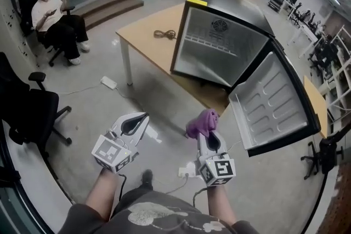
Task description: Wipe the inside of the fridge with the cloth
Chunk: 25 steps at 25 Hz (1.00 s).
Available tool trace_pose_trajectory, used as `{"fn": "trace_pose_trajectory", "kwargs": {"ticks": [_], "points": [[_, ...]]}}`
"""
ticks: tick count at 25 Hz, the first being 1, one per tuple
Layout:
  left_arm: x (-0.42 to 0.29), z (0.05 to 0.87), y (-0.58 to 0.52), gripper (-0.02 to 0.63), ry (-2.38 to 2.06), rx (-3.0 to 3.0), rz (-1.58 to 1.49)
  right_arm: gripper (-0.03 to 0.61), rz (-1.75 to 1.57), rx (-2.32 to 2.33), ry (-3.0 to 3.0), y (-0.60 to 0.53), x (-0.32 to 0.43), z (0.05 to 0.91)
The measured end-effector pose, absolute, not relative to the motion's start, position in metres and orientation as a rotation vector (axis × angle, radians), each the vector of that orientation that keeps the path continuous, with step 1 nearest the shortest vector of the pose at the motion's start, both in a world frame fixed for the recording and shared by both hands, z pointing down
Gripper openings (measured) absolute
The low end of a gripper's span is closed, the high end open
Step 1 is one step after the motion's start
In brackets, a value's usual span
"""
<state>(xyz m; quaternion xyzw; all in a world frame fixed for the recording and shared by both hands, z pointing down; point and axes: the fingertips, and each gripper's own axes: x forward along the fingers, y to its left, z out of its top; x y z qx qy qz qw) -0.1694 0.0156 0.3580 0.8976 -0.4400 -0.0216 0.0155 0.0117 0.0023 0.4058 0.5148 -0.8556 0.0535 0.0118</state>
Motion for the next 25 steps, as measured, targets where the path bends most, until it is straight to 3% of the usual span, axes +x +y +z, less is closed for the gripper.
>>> {"fn": "trace_pose_trajectory", "kwargs": {"ticks": [9,25], "points": [[-0.196,0.350,-0.040,0.017,-1.274,2.872,-0.007,0.040,0.119,1.667,-2.642,-0.049,-0.031,0.386],[-0.155,0.337,-0.173,0.017,-1.317,2.832,-0.034,0.040,0.103,1.584,-2.772,-0.206,-0.020,0.362]]}}
